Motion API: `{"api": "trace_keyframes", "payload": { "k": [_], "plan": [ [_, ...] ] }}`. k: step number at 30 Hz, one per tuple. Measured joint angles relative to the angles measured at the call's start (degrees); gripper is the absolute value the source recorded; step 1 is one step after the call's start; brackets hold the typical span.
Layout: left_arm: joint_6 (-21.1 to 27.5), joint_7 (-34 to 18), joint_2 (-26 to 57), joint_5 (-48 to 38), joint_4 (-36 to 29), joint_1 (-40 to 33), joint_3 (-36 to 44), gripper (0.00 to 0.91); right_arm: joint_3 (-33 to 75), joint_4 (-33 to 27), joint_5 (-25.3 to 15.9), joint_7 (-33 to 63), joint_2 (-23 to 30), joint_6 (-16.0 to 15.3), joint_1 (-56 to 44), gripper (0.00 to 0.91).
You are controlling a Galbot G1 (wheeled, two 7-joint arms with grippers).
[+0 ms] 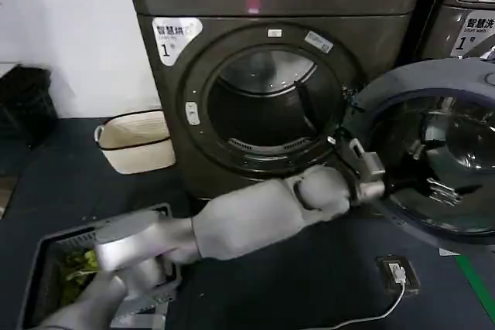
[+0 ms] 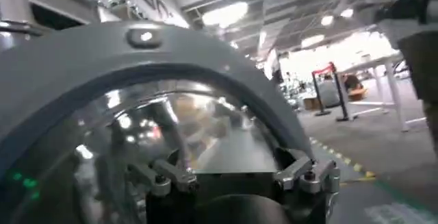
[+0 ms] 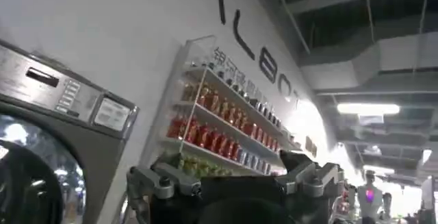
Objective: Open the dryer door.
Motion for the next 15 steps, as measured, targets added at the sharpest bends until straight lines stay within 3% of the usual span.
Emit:
{"api": "trace_keyframes", "payload": {
  "k": [8,15],
  "plan": [
    [-0.2,-1.3,0.6,-1.0,-7.0,0.8,1.0,0.907,1.2,0.3,-0.3,0.7,-0.7,-0.1,0.2,0.907],
    [-0.1,-1.4,12.9,-2.6,-15.0,1.9,1.8,0.907,2.2,1.0,-1.4,1.8,-0.7,-0.1,0.2,0.907]
  ]
}}
